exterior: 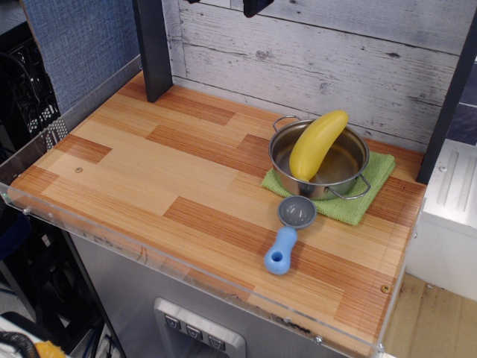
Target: Place the blue spoon on the front left corner of the table
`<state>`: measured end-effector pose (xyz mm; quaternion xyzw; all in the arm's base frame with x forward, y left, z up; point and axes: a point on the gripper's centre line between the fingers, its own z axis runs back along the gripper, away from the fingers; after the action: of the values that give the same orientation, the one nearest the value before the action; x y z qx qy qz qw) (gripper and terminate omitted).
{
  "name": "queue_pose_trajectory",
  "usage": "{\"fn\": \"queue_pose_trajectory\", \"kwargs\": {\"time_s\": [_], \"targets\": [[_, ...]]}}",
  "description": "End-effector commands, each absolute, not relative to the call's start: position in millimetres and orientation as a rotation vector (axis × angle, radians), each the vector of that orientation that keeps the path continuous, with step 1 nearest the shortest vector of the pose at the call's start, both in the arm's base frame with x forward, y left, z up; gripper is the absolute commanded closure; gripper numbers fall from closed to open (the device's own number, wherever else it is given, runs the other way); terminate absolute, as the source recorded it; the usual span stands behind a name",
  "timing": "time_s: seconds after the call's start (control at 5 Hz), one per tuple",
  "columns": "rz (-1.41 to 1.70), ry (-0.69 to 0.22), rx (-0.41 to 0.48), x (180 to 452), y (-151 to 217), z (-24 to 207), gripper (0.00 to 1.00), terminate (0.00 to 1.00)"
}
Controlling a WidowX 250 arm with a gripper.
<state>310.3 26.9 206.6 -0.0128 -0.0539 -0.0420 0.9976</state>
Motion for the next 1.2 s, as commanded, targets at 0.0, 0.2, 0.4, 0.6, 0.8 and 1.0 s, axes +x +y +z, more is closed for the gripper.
{"fn": "queue_pose_trajectory", "kwargs": {"time_s": [0.0, 0.2, 0.4, 0.6, 0.8, 1.0], "targets": [[-0.084, -0.108, -0.026, 310, 27, 207, 0.0, 0.0], [-0.089, -0.124, -0.013, 317, 18, 207, 0.0, 0.0], [-0.126, -0.146, 0.005, 334, -14, 197, 0.0, 0.0], [-0.216, -0.164, 0.054, 329, -49, 192, 0.0, 0.0], [-0.235, -0.174, 0.055, 293, -62, 186, 0.0, 0.0], [-0.171, -0.197, 0.074, 252, -58, 187, 0.0, 0.0]]}}
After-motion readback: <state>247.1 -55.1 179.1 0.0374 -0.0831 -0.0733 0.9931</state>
